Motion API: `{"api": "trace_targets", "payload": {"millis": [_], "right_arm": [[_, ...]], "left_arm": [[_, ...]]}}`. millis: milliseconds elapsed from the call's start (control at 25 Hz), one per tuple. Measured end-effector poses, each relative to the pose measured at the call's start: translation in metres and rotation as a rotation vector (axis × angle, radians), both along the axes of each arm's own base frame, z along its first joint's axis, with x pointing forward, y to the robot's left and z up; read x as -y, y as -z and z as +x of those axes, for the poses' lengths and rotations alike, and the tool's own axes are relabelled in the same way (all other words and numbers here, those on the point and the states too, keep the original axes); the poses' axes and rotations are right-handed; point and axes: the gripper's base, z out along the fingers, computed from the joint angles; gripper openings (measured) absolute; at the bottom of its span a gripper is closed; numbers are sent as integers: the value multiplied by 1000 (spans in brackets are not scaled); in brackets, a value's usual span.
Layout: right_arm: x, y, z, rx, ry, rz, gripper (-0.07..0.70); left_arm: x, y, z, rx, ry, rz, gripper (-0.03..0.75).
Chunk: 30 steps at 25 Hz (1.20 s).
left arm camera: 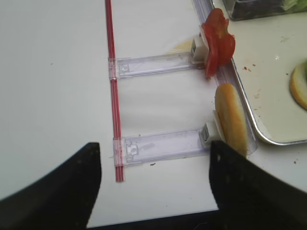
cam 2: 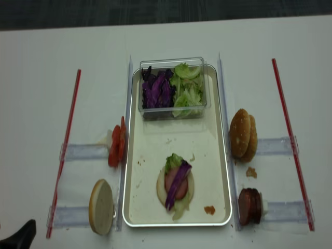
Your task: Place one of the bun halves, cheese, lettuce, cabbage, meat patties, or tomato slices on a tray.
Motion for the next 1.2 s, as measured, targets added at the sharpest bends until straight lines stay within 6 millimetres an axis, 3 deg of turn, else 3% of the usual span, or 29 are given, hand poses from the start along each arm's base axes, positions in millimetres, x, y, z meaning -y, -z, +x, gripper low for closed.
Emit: {"api": "trace_targets", "payload": {"millis": [400,720,1200], "right_arm": [[0,0,0,0,0,0,350],[0,0,0,0,0,0,350],[0,0,0,0,0,0,350]], "left_arm": [[0,0,0,-1,-6,-4,456],[-3,1,-17,109,-31,-20,456],[-3,1,-18,112,-45,-32,456]]}}
